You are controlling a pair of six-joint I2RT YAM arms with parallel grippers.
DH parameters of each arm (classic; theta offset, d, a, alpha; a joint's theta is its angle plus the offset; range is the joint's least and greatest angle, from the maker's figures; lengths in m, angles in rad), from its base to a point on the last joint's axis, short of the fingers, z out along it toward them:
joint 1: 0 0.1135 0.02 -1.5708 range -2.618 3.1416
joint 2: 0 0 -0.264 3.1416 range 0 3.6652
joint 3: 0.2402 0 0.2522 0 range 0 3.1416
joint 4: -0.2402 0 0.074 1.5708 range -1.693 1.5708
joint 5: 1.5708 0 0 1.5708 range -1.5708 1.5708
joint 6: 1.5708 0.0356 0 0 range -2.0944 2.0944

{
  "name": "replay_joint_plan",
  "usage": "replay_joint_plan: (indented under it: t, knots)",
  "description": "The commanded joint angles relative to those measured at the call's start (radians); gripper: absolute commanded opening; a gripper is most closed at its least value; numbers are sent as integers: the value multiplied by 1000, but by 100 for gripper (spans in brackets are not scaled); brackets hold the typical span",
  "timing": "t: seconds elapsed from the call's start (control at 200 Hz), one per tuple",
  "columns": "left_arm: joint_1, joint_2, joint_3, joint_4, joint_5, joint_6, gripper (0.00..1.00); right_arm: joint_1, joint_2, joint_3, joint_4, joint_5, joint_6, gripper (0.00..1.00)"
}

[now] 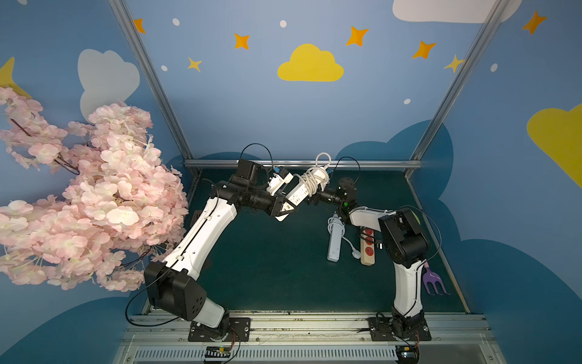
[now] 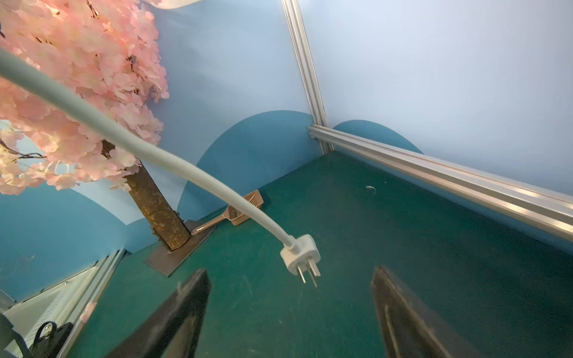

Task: Wrap the cord around the power strip
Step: Wrap the power cord around the power strip.

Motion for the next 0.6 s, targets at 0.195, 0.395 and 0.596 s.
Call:
replay_joint_plan:
  t: [0.195, 0.395, 0.596]
  knots:
    - [-10, 1, 55, 110, 66, -44, 3, 61, 96, 64, 156, 129, 105, 83]
    - [-23, -1, 58, 119, 71, -58, 3, 79, 151, 130, 132, 246, 112, 74]
    - [-21, -3, 45, 168, 46, -90, 3, 86, 188, 143, 161, 241, 159, 33]
